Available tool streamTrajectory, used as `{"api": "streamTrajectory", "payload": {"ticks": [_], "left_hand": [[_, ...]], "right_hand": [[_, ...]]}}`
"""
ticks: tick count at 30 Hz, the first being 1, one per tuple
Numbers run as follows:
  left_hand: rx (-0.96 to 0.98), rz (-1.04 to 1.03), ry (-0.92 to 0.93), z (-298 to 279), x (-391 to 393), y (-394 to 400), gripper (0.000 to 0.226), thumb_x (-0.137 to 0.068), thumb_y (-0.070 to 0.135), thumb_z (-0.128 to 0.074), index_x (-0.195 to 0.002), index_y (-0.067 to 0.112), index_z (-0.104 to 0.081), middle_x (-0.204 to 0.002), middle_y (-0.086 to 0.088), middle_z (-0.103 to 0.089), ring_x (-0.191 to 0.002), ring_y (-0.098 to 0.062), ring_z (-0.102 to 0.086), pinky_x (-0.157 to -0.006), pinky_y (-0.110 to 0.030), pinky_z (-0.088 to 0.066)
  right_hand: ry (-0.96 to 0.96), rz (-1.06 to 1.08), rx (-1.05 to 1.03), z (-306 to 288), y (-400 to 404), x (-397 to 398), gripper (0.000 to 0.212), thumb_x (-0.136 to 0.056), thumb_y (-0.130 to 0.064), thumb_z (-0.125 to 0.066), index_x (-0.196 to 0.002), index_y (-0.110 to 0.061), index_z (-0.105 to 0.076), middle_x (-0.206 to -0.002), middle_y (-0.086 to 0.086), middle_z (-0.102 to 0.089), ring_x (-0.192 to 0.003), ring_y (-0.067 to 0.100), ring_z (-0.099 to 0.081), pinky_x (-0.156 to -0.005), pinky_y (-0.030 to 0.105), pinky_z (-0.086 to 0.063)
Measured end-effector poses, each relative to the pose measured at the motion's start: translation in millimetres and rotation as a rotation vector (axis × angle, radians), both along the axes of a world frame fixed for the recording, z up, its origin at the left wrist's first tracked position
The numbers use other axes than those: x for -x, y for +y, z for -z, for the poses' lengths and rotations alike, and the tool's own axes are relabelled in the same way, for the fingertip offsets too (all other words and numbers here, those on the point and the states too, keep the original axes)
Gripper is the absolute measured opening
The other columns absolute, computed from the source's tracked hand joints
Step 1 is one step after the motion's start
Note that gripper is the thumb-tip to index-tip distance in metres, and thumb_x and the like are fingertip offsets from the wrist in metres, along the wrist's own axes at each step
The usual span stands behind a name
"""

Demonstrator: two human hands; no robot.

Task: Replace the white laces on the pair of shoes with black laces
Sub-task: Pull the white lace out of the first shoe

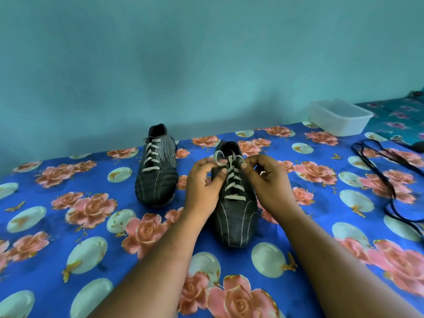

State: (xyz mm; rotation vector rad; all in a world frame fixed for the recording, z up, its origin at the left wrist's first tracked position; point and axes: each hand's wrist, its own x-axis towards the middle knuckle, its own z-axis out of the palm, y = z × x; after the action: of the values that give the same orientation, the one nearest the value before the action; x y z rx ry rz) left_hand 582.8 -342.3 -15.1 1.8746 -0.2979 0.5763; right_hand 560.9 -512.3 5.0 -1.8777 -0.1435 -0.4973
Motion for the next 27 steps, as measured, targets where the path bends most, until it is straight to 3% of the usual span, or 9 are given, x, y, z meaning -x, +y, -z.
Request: {"api": "streamTrajectory", "payload": {"ticks": [2, 4, 7, 10, 13, 16, 20, 24, 27], "left_hand": [[0.125, 0.038, 0.068, -2.1, 3.6, -1.7, 0.014, -0.092, 0.013, -0.074, -0.098, 0.026, -0.072, -0.114, 0.003, -0.067, -0.11, -0.003, -0.061, -0.093, -0.017, -0.046], [0.449, 0.143, 0.253, -10.3, 7.9, -1.3, 0.01, -0.089, 0.019, -0.076, -0.093, 0.025, -0.07, -0.108, -0.001, -0.07, -0.096, -0.011, -0.065, -0.083, -0.027, -0.05], [0.757, 0.267, 0.41, -22.2, 11.8, 3.3, 0.011, -0.077, 0.03, -0.068, -0.083, 0.021, -0.064, -0.09, 0.0, -0.07, -0.066, -0.014, -0.062, -0.052, -0.025, -0.048], [0.94, 0.241, 0.324, -29.8, 11.6, 12.3, 0.028, -0.09, 0.028, -0.056, -0.062, 0.023, -0.054, -0.072, 0.001, -0.063, -0.061, -0.011, -0.059, -0.051, -0.02, -0.049], [0.995, 0.178, 0.233, -28.5, 4.7, 22.4, 0.032, -0.082, 0.041, -0.064, -0.063, 0.023, -0.046, -0.057, -0.003, -0.041, -0.059, -0.02, -0.045, -0.062, -0.031, -0.041], [0.803, 0.083, 0.154, -31.5, 9.1, 24.1, 0.035, -0.084, 0.048, -0.061, -0.059, 0.028, -0.046, -0.049, 0.004, -0.033, -0.049, -0.013, -0.028, -0.054, -0.036, -0.024], [0.403, -0.151, -0.1, -31.2, 17.8, 23.0, 0.044, -0.097, 0.039, -0.057, -0.061, 0.015, -0.047, -0.054, -0.003, -0.039, -0.05, -0.021, -0.04, -0.049, -0.038, -0.043], [0.101, -0.469, -0.344, -30.1, 16.3, 32.4, 0.036, -0.091, 0.027, -0.067, -0.064, 0.02, -0.043, -0.055, 0.001, -0.041, -0.053, -0.026, -0.043, -0.05, -0.045, -0.041], [-0.17, -0.647, -0.385, -31.5, 18.5, 30.8, 0.019, -0.077, 0.011, -0.069, -0.085, 0.017, -0.052, -0.08, -0.001, -0.056, -0.078, -0.03, -0.054, -0.069, -0.043, -0.044]], "right_hand": [[0.074, -0.115, -0.15, -0.9, 4.6, 2.2, 0.015, -0.097, -0.032, -0.063, -0.096, -0.018, -0.069, -0.095, 0.009, -0.068, -0.086, 0.03, -0.065, -0.077, 0.044, -0.057], [0.145, -0.174, -0.346, -2.5, 2.7, 2.1, 0.018, -0.097, -0.021, -0.058, -0.096, -0.005, -0.066, -0.095, 0.007, -0.068, -0.09, 0.021, -0.062, -0.08, 0.034, -0.052], [0.207, -0.182, -0.69, -11.5, -10.7, -3.3, 0.024, -0.091, -0.03, -0.053, -0.07, -0.019, -0.06, -0.088, -0.001, -0.063, -0.086, 0.013, -0.06, -0.078, 0.034, -0.041], [0.187, -0.196, -0.988, -20.1, -28.5, -6.6, 0.042, -0.1, -0.045, -0.051, -0.064, -0.025, -0.049, -0.077, -0.001, -0.058, -0.082, 0.015, -0.061, -0.078, 0.036, -0.04], [0.09, -0.132, -1.156, -28.1, -42.5, -5.0, 0.046, -0.09, -0.055, -0.061, -0.06, -0.024, -0.048, -0.061, -0.002, -0.044, -0.07, 0.019, -0.056, -0.075, 0.035, -0.044], [0.06, 0.036, -1.234, -33.9, -53.8, -5.2, 0.045, -0.087, -0.055, -0.068, -0.062, -0.022, -0.048, -0.056, -0.003, -0.033, -0.053, 0.017, -0.04, -0.063, 0.029, -0.044], [0.099, 0.341, -0.905, -32.1, -69.8, -5.3, 0.044, -0.09, -0.051, -0.071, -0.068, -0.023, -0.045, -0.06, -0.002, -0.037, -0.051, 0.016, -0.032, -0.054, 0.029, -0.036], [0.064, 0.525, -0.348, -22.5, -79.4, -6.7, 0.03, -0.088, -0.034, -0.075, -0.078, -0.018, -0.052, -0.065, -0.002, -0.046, -0.053, 0.012, -0.04, -0.059, 0.028, -0.037], [0.123, 0.594, -0.019, -19.0, -77.4, -3.9, 0.032, -0.083, -0.031, -0.079, -0.106, -0.021, -0.058, -0.099, -0.001, -0.059, -0.091, 0.018, -0.057, -0.081, 0.036, -0.044]]}}
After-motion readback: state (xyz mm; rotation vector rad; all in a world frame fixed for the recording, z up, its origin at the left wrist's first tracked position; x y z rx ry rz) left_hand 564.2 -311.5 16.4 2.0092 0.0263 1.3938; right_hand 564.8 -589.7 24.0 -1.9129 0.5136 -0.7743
